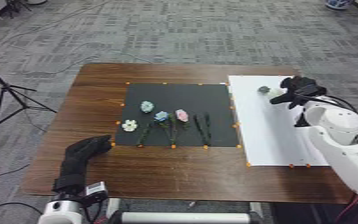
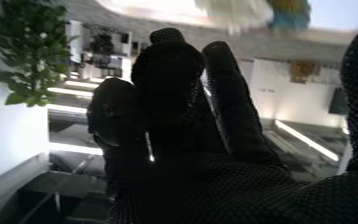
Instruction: Arrange flowers
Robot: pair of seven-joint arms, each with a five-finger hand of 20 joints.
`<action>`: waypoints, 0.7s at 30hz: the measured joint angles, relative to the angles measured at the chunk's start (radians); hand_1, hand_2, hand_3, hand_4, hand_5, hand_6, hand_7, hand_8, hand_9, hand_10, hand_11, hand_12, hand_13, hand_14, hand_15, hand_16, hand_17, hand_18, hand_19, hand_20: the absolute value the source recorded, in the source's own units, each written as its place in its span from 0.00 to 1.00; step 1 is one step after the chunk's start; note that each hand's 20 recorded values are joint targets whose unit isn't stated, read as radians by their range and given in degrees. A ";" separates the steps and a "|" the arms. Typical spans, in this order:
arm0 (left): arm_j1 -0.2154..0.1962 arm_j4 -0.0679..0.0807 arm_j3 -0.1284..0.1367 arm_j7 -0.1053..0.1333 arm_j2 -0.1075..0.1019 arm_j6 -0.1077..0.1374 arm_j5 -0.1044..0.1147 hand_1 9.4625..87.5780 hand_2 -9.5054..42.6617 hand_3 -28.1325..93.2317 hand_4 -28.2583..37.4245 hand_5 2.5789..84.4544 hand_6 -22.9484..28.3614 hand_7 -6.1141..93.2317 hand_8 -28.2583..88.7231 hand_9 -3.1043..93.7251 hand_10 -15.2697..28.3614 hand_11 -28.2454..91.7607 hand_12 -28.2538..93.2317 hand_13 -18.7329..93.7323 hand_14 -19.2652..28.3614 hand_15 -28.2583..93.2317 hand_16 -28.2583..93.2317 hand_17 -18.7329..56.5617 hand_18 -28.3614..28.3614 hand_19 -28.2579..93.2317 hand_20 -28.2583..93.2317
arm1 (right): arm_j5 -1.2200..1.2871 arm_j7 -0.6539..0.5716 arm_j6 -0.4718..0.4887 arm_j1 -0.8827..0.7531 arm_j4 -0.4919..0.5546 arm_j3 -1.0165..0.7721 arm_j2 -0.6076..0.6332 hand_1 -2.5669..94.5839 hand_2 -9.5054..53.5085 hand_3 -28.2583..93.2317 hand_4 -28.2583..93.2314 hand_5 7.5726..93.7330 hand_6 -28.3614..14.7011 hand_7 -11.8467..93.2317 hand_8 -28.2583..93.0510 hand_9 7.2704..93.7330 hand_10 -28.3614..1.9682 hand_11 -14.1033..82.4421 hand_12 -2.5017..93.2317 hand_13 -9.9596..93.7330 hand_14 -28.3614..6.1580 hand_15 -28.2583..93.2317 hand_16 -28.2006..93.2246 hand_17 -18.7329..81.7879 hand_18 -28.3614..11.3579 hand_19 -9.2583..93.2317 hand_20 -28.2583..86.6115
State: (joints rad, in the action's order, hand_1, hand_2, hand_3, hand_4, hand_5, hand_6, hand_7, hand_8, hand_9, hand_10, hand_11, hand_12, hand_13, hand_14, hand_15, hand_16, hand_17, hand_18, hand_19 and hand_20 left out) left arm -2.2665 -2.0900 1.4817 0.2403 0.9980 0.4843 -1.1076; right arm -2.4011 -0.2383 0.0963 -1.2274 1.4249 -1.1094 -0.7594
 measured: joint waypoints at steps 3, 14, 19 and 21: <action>0.000 0.000 0.000 0.000 0.000 -0.002 0.000 0.27 0.26 0.78 0.09 0.66 0.42 0.27 0.16 0.60 0.67 0.45 0.35 0.56 0.77 0.52 0.25 0.30 0.77 0.44 0.43 | -0.008 0.000 -0.010 0.009 -0.059 0.002 -0.034 0.41 0.00 0.75 0.10 0.60 0.58 0.28 0.19 0.73 0.47 0.34 0.26 0.88 0.62 0.77 0.51 0.75 0.30 1.00 0.73; 0.000 0.000 0.000 0.000 0.001 -0.002 0.000 0.27 0.26 0.78 0.09 0.66 0.42 0.27 0.16 0.60 0.67 0.45 0.35 0.56 0.77 0.52 0.24 0.30 0.77 0.44 0.43 | -0.024 0.026 -0.349 0.024 -0.168 0.107 -0.058 0.65 0.13 0.62 0.09 0.80 0.64 0.30 0.33 0.92 0.59 0.39 0.27 0.94 0.71 0.74 0.52 0.79 0.33 1.00 0.76; 0.000 0.000 0.000 0.001 0.001 -0.002 0.000 0.27 0.26 0.78 0.09 0.66 0.42 0.27 0.16 0.60 0.68 0.45 0.35 0.56 0.77 0.52 0.24 0.30 0.77 0.44 0.43 | 0.052 0.026 -0.375 0.011 -0.061 0.126 -0.005 0.65 0.12 0.62 0.10 0.81 0.66 0.30 0.33 0.93 0.60 0.39 0.27 0.94 0.72 0.74 0.52 0.79 0.33 1.00 0.76; 0.000 0.000 0.000 0.001 0.001 -0.002 0.000 0.27 0.26 0.78 0.09 0.66 0.42 0.27 0.16 0.60 0.67 0.45 0.35 0.56 0.77 0.52 0.24 0.30 0.77 0.44 0.43 | 0.069 0.026 -0.400 0.010 -0.001 0.134 0.029 0.64 0.12 0.63 0.10 0.81 0.67 0.30 0.33 0.93 0.61 0.39 0.27 0.94 0.72 0.74 0.52 0.79 0.33 1.00 0.76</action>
State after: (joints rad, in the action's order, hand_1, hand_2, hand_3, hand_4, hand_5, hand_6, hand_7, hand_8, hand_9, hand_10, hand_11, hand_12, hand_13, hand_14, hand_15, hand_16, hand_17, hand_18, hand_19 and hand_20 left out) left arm -2.2663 -2.0899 1.4818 0.2412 0.9988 0.4819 -1.1073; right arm -2.3324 -0.2118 -0.3035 -1.2177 1.4235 -0.9751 -0.7302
